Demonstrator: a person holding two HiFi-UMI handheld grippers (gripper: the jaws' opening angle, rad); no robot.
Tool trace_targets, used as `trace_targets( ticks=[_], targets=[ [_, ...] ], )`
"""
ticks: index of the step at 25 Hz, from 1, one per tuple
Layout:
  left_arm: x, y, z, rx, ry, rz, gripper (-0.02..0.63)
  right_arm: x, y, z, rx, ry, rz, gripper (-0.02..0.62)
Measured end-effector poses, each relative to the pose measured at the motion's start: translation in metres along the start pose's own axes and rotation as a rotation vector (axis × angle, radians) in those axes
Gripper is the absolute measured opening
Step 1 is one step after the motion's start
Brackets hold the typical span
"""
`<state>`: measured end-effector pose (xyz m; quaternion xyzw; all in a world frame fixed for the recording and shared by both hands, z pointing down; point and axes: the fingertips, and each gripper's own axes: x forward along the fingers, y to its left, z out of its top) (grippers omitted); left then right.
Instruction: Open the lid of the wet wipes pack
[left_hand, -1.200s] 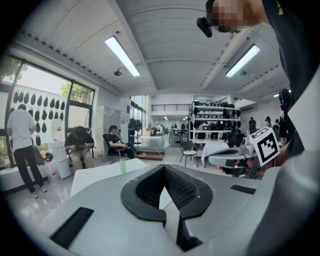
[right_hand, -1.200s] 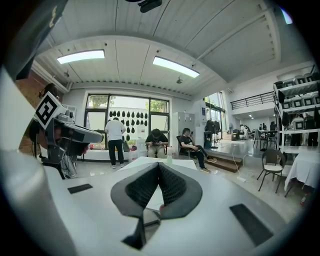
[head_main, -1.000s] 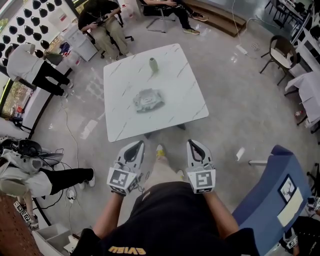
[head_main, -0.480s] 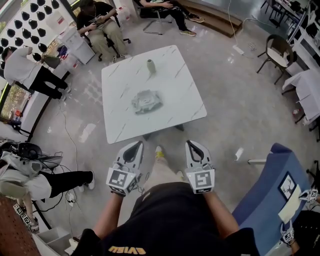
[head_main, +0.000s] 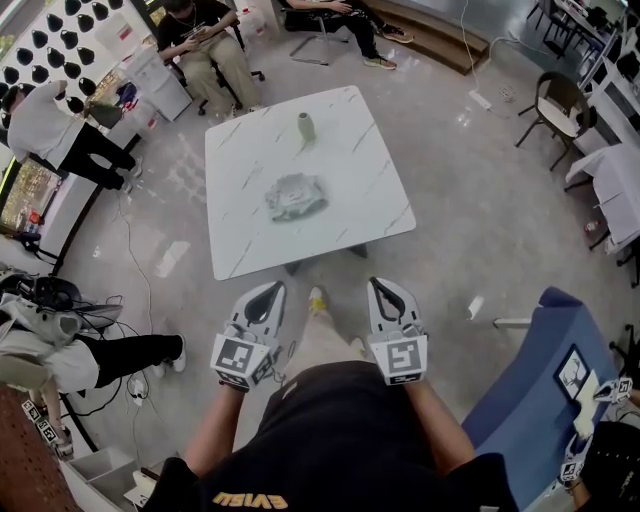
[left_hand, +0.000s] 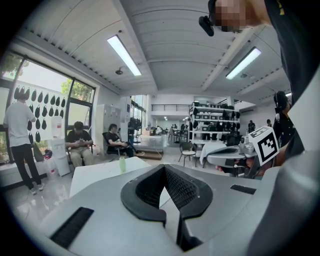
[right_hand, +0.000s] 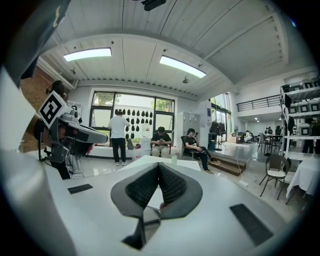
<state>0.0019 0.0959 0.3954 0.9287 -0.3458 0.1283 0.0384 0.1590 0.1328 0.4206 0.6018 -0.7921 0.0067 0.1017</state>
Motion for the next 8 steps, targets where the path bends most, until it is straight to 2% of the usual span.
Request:
trace_targets(
  ticks=[2,4,8],
  targets=[
    [-0.003,0.006,-0.005,-0.002,0.004,0.011,0.017,0.006,0.003,0.002,-0.01,0.006,0.039,0.002],
    [-0.006,0.022,-0.011,-0.004,-0.003,0.048,0.017,0.021,0.004,0.01,-0.042,-0.01,0.122,0.002],
    [-0.013,0.083,-0.01,0.01,-0.073,0.217,0.017,0.071,-0.007,0.06,-0.137,-0.115,0.354,0.002]
  ],
)
